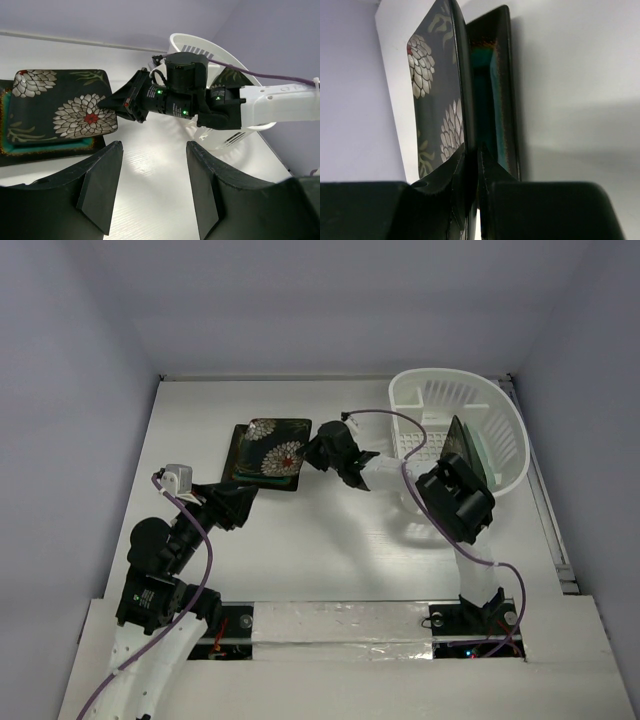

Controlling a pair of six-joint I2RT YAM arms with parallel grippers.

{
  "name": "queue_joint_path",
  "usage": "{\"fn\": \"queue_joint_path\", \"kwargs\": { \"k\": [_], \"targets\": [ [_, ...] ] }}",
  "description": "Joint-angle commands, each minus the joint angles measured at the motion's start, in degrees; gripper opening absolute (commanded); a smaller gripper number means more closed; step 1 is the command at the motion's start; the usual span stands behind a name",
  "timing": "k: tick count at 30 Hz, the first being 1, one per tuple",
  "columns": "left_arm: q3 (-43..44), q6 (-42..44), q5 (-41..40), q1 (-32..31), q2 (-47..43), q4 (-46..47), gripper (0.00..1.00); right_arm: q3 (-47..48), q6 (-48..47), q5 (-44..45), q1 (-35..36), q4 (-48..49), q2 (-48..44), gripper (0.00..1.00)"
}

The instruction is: Unload the plates from the dish rack

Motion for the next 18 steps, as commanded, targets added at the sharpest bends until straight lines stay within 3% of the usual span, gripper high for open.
{"fn": "queue_joint_path", "kwargs": {
  "k": [1,10,18],
  "targets": [
    [-0.2,-0.3,0.2,-0.2,-0.4,2.2,0.5,4.5,3.8,-1.7,0.3,12.5,-1.6,0.0],
    [-0.2,-0.3,0.1,-0.2,-0.4,2.2,0.5,5.9,3.4,-3.1,0.3,9.9,1.0,0.06],
    [-0.2,-0.3,0.1,-0.2,-0.5,2.1,0.5,7.9,0.0,-6.0,0.3,6.5,2.9,0.33]
  ]
}}
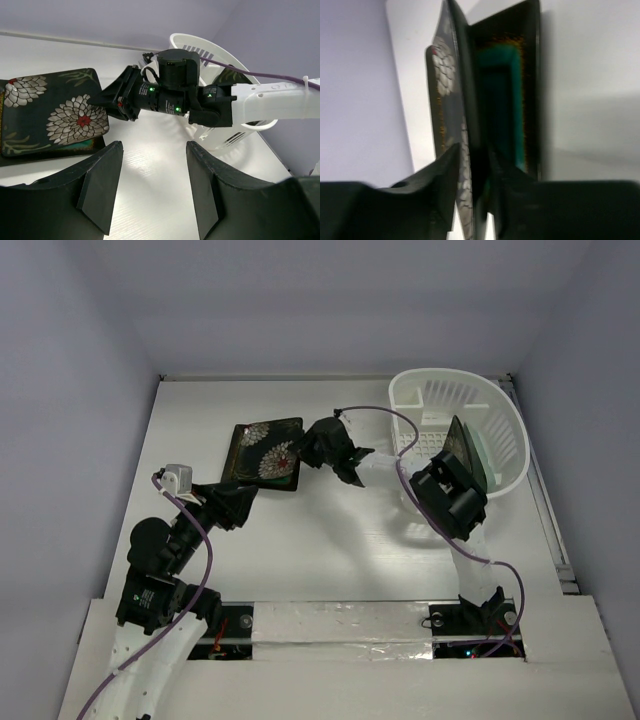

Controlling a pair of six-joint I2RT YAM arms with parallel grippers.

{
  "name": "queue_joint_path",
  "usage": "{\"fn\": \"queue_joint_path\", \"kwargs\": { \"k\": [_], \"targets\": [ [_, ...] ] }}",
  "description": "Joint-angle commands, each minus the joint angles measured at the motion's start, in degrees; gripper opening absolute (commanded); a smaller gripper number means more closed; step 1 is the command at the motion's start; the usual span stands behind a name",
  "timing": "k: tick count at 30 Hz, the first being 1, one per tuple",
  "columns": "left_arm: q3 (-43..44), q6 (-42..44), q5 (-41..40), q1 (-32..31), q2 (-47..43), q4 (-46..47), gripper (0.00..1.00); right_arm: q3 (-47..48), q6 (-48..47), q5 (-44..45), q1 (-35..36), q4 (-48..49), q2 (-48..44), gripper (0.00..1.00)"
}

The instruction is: Unload the plates from the dish rack

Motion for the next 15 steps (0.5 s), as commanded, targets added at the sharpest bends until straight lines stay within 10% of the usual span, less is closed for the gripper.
{"fn": "queue_joint_path", "kwargs": {
  "k": [1,15],
  "targets": [
    [-0.2,-0.2,0.1,-0.2,-0.5,2.2,0.5,3.4,-0.2,-1.8,0.3,6.3,-0.9,0.38],
    [-0.2,-0.3,0.0,-0.2,-0.5,2.2,0.5,2.7,-7.8,1.6,0.8,-3.4,-3.6,0.78]
  ]
}}
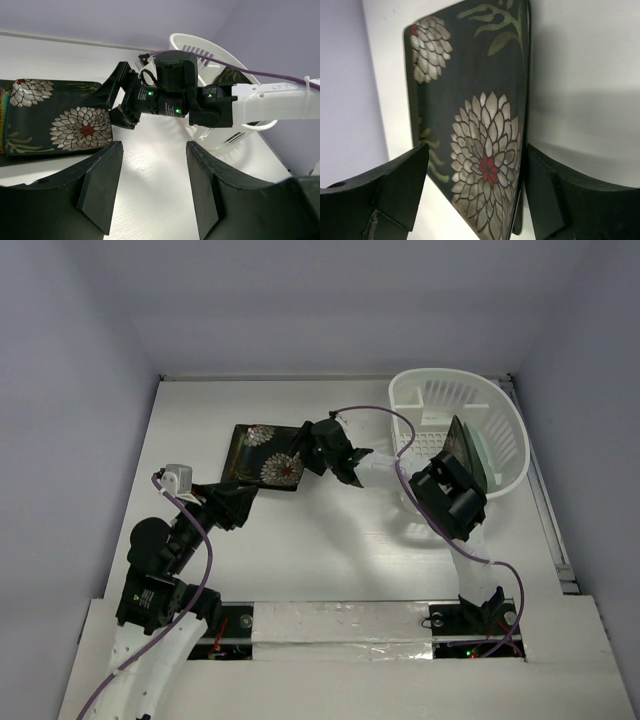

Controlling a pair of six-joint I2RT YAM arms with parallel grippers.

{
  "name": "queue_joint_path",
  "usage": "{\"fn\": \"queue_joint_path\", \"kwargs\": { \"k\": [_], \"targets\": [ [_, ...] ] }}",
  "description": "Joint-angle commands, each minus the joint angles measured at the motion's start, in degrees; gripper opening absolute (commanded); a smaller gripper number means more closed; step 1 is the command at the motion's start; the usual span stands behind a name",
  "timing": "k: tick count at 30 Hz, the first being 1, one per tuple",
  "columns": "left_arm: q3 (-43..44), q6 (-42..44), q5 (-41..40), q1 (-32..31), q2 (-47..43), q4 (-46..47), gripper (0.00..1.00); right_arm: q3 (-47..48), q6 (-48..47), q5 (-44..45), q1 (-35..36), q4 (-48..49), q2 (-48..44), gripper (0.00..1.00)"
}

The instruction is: Unload the plates from the dish rack

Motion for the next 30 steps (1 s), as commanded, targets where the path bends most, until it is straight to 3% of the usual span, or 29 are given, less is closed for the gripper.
{"fn": "queue_joint_path", "kwargs": {
  "k": [1,11,16,18,19,22,23,24,26,30],
  "targets": [
    [-0.2,-0.3,0.0,-0.2,-0.5,2.2,0.5,2.5,-3.8,2.3,0.4,-1.6,-3.7,0.79],
    [-0.2,-0.2,-0.2,-0.2,-0.8,2.2,0.5,9.0,-11.8,7.1,0.4,-15.0,-2.6,0.88],
    [-0.2,-0.3,-0.1,-0.2,-0.9,2.1,0.5,9.0,-16.1,8.7,0.4,-19.5,-4.1,0.88],
    [-0.2,-0.3,-0.1,-0.2,-1.0,2.2,0.5,6.1,-17.5,9.5,0.4,-18.6,-6.6,0.84],
    [-0.2,-0.2,0.0,-0.2,-1.0,2.2,0.5,5.4,-18.3,9.8,0.4,-18.7,-7.9,0.81],
    [-0.2,-0.2,0.1,-0.2,-1.0,2.3,0.5,4.1,-22.0,11.6,1.0,-21.4,-14.0,0.58],
    [-0.2,-0.2,0.2,-0.2,-1.1,2.2,0.5,3.5,-23.9,12.2,1.0,-22.4,-17.9,0.39],
    [-0.2,-0.2,0.2,-0.2,-1.1,2.3,0.5,2.8,-24.6,13.4,1.0,-22.8,-20.1,0.27],
    [-0.2,-0.2,0.3,-0.2,-1.2,2.3,0.5,0.1,-27.4,15.3,1.0,-24.1,-25.0,0.13],
    [-0.2,-0.2,0.4,-0.2,-1.5,2.3,0.5,-2.3,-33.4,29.7,1.0,-31.2,-36.6,0.04]
  ]
}}
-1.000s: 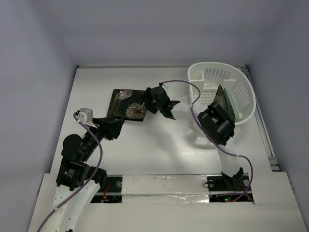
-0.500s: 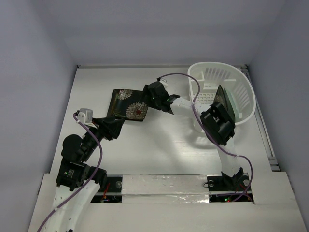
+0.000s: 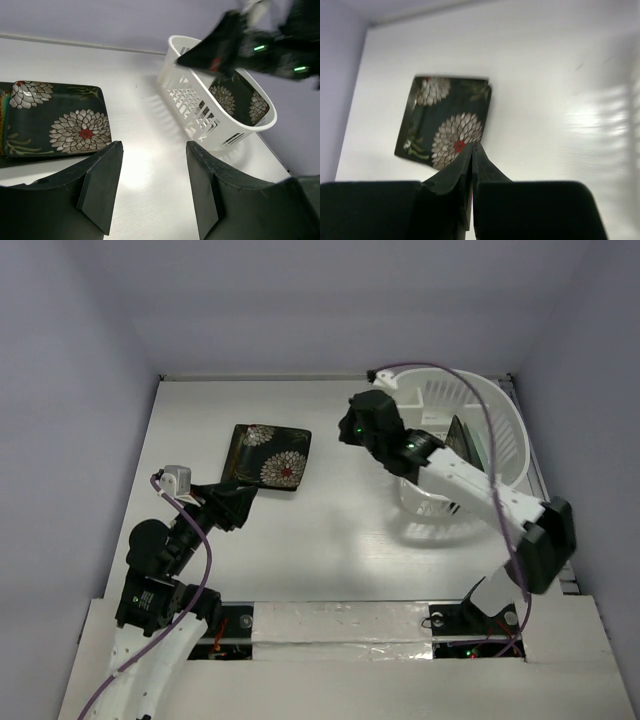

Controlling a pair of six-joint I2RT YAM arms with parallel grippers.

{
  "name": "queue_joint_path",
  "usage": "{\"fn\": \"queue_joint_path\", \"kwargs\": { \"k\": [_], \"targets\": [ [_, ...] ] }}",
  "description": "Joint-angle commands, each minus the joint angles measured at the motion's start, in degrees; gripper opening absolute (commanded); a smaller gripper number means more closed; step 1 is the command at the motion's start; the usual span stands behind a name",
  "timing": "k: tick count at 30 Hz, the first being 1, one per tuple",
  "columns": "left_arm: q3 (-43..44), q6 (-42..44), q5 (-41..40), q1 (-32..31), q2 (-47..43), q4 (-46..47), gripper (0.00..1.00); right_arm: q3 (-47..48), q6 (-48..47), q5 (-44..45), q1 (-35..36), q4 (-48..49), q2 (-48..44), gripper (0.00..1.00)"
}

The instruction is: Unload the plates from the dish rack

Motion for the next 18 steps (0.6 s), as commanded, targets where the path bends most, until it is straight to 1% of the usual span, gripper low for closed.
{"fn": "queue_joint_path", "kwargs": {
  "k": [1,2,3,4,6,7,8,9,11,12,14,18],
  "targets": [
    [-0.2,-0.2,0.5,-0.2,-1.0,2.3,0.5,-1.1,-8.5,15.3,-0.6,-7.8,-10.5,0.03],
    [-0.2,-0.2,0.5,-0.2,-1.3,2.4,0.5,-1.2,-9.5,17.7,-1.3,-10.0,-12.1,0.03],
    [-0.2,-0.2,0.7,-0.2,-1.4,2.5,0.5,-1.8,-10.8,21.4,-2.1,-14.2,-13.8,0.03],
    [-0.2,-0.2,0.7,-0.2,-1.6,2.5,0.5,-2.1,-11.3,22.9,-4.4,-16.0,-17.2,0.03],
    [-0.2,-0.2,0.7,-0.2,-2.1,2.4,0.5,-3.7,-12.7,25.3,-7.3,-20.1,-20.8,0.1],
    [-0.2,-0.2,0.7,-0.2,-2.2,2.5,0.5,-4.1,-13.1,25.5,-9.0,-21.3,-22.4,0.17],
    [-0.2,-0.2,0.7,-0.2,-2.5,2.5,0.5,-4.5,-13.8,25.5,-12.1,-22.2,-24.9,0.26],
    [-0.2,-0.2,0.7,-0.2,-2.5,2.3,0.5,-4.7,-14.7,26.2,-13.4,-24.3,-25.8,0.5],
    [-0.2,-0.2,0.7,-0.2,-2.7,2.3,0.5,-4.8,-15.2,27.9,-15.5,-27.4,-26.6,0.76],
    [-0.2,-0.2,0.7,-0.2,-2.8,2.3,0.5,-4.9,-15.8,28.5,-16.1,-28.4,-26.3,0.79],
    [-0.2,-0.2,0.7,-0.2,-3.0,2.3,0.5,-4.7,-16.2,28.4,-17.4,-30.3,-25.3,0.8],
    [-0.2,-0.2,0.4,-0.2,-3.6,2.4,0.5,-5.0,-17.8,26.9,-19.2,-33.5,-21.5,0.77]
  ]
}}
